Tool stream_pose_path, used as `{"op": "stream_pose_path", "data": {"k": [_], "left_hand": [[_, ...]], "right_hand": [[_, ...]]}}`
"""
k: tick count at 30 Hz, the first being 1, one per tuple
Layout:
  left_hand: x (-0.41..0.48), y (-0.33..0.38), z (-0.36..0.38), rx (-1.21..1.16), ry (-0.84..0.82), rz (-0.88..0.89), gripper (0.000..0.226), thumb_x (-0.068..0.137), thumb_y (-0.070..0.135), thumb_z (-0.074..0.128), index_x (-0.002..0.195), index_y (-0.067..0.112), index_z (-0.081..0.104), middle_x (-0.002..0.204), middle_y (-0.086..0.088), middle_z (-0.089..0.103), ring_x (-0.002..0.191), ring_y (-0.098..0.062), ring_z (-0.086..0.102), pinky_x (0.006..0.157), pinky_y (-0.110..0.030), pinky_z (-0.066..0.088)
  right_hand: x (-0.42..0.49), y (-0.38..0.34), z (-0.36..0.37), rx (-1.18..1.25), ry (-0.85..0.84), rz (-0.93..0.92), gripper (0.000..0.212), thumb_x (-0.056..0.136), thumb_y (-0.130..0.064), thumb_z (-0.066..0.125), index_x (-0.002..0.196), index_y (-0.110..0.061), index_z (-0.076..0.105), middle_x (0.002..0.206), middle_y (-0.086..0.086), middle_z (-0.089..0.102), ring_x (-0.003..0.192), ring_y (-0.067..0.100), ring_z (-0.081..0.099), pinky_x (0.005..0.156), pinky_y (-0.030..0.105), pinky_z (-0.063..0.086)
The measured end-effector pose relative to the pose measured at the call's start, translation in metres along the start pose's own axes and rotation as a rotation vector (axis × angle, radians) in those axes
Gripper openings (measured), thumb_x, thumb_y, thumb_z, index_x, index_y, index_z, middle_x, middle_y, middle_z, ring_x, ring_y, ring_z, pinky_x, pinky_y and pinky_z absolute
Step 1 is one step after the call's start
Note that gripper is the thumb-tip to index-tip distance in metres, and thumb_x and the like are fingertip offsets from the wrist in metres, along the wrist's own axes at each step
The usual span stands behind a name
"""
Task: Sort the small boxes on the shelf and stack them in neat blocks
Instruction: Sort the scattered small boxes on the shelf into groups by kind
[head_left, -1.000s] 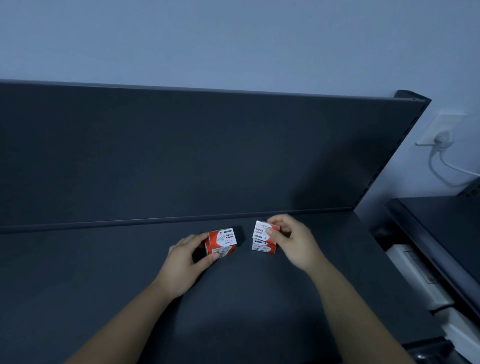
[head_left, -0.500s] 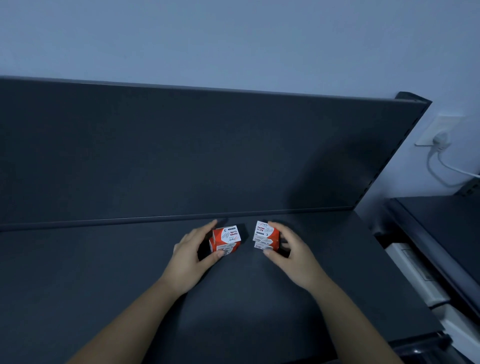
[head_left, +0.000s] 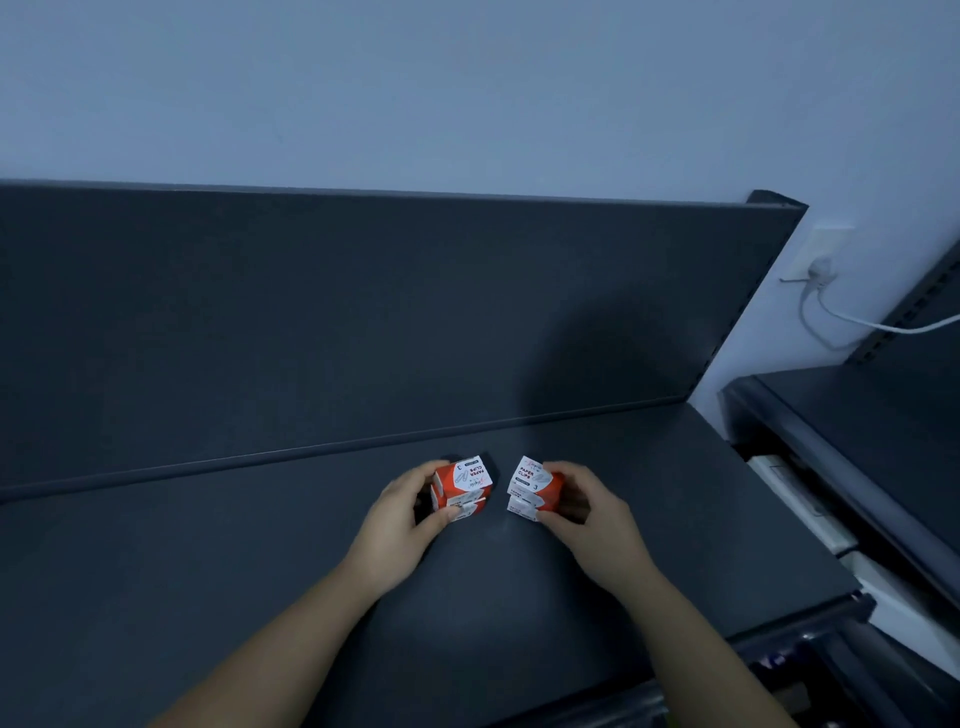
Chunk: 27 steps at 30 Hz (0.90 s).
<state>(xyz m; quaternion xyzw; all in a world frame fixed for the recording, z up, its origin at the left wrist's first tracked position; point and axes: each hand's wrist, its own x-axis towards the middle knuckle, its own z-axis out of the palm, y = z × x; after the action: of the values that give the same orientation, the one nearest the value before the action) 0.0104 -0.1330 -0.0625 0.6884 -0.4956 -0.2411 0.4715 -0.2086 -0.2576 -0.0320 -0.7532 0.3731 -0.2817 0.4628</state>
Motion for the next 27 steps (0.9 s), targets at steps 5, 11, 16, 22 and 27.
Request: {"op": "stream_pose_path", "data": {"k": [5, 11, 16, 22, 27], "left_hand": [[-0.016, -0.006, -0.035, -0.096, -0.008, -0.028, 0.044, 0.086, 0.016, 0.072, 0.118, 0.041, 0.055, 0.101, 0.015, 0.068, 0.097, -0.004, 0.064, 0.089, -0.017, 0.049], [-0.033, -0.009, -0.060, -0.187, -0.036, 0.000, 0.044, 0.083, 0.014, 0.075, 0.121, 0.031, 0.059, 0.102, -0.001, 0.069, 0.094, -0.012, 0.066, 0.090, -0.022, 0.050], [-0.054, -0.001, -0.078, -0.183, -0.053, 0.054, 0.046, 0.082, 0.012, 0.075, 0.121, 0.032, 0.059, 0.105, 0.006, 0.070, 0.096, -0.010, 0.066, 0.092, -0.029, 0.052], [-0.096, 0.006, -0.098, -0.171, -0.012, 0.047, 0.048, 0.082, 0.014, 0.076, 0.122, 0.033, 0.059, 0.107, 0.004, 0.070, 0.099, -0.011, 0.066, 0.095, -0.035, 0.052], [-0.146, 0.013, -0.117, -0.149, 0.065, 0.038, 0.046, 0.083, 0.016, 0.075, 0.122, 0.036, 0.058, 0.110, 0.013, 0.070, 0.102, -0.006, 0.065, 0.093, -0.023, 0.051]], "right_hand": [[-0.026, -0.018, 0.022, 0.012, 0.044, -0.024, 0.052, 0.079, 0.003, 0.076, 0.119, -0.027, 0.062, 0.113, -0.019, 0.069, 0.107, 0.002, 0.065, 0.094, 0.017, 0.049], [-0.056, -0.035, 0.045, 0.001, 0.090, -0.035, 0.051, 0.078, -0.001, 0.077, 0.120, -0.027, 0.062, 0.113, -0.019, 0.068, 0.107, 0.005, 0.065, 0.094, 0.021, 0.050], [-0.073, -0.055, 0.057, -0.041, 0.085, -0.051, 0.052, 0.078, -0.003, 0.078, 0.118, -0.030, 0.062, 0.111, -0.024, 0.067, 0.105, 0.002, 0.064, 0.093, 0.019, 0.050], [-0.100, -0.079, 0.075, -0.037, 0.028, -0.098, 0.051, 0.079, -0.005, 0.077, 0.118, -0.034, 0.061, 0.113, -0.026, 0.065, 0.106, 0.002, 0.063, 0.093, 0.019, 0.050], [-0.130, -0.095, 0.094, -0.002, -0.024, -0.134, 0.051, 0.079, -0.004, 0.077, 0.118, -0.033, 0.062, 0.111, -0.023, 0.067, 0.106, 0.003, 0.064, 0.093, 0.021, 0.050]]}}
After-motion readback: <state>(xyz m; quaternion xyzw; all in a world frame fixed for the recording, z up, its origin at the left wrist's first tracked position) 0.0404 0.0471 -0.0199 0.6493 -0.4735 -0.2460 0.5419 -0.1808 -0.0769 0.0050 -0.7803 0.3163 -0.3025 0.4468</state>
